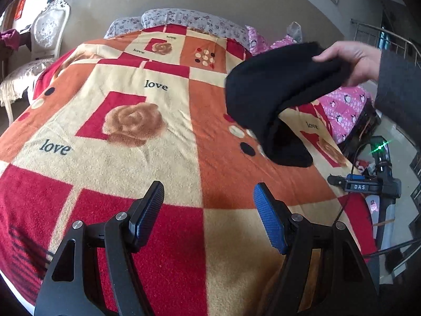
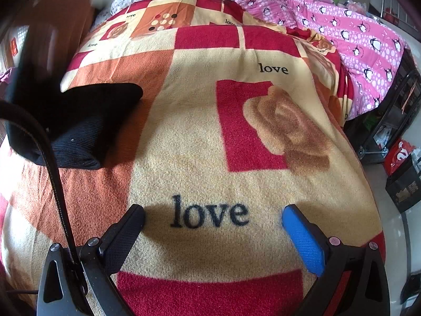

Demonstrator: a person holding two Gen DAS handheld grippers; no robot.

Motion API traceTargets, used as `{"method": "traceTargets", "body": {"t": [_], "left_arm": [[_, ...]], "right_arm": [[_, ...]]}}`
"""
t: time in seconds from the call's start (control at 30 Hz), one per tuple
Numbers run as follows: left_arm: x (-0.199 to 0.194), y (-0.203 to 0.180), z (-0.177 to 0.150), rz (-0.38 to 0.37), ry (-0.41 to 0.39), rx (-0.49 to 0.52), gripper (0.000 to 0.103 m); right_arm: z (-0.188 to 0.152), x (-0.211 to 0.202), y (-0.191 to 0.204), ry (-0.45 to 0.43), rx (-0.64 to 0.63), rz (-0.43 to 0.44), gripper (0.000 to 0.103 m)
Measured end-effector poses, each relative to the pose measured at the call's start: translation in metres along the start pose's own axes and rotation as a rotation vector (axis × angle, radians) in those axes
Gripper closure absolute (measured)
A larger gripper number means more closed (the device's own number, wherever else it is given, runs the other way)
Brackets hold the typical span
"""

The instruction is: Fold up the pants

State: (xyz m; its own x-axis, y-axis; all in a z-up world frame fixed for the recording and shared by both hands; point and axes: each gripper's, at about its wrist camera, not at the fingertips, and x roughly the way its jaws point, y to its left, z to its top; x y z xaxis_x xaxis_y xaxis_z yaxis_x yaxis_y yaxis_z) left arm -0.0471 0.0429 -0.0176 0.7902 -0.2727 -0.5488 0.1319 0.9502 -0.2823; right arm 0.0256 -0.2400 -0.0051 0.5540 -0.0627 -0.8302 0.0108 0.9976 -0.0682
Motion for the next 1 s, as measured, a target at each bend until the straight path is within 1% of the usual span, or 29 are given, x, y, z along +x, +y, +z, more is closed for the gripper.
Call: {"method": "traceTargets", "body": {"t": [0.07,0.17,0.27,0.37,0.47,0.57,1.0], "left_arm": [[0.000,-0.002,-0.002,-0.079,-0.004,-0.001,0.032],[0.001,-0.002,-0.001,-0.143,-0.009,-0.011,0.032],[0.003,-0.006,-0.001,-0.137,0.002,-0.001,0.032],[0.005,-0.009,-0.003,-0.104,0.014,0.016,0.032],[0.004,-0.011,-0.005,-0.071,0.007,0.027,0.032],[0.003,-0.010,-0.005,-0.059,0.004,0.033,0.032],[0.003,0.002,-0.004,-0.092,0.007,-0.025,0.032]], "right_arm": [[0.000,0.000,0.000,-0.001,0.000,0.000,0.000],[0.000,0.000,0.000,0.001,0.000,0.000,0.000],[0.000,0.000,0.000,0.001,0.000,0.001,0.000],[0.000,0.000,0.000,0.000,-0.001,0.000,0.000],[0.000,0.000,0.000,0.001,-0.001,0.000,0.000],[0.000,0.000,0.000,0.001,-0.001,0.000,0.000],[0.000,0.000,0.001,0.001,-0.001,-0.001,0.000]]}}
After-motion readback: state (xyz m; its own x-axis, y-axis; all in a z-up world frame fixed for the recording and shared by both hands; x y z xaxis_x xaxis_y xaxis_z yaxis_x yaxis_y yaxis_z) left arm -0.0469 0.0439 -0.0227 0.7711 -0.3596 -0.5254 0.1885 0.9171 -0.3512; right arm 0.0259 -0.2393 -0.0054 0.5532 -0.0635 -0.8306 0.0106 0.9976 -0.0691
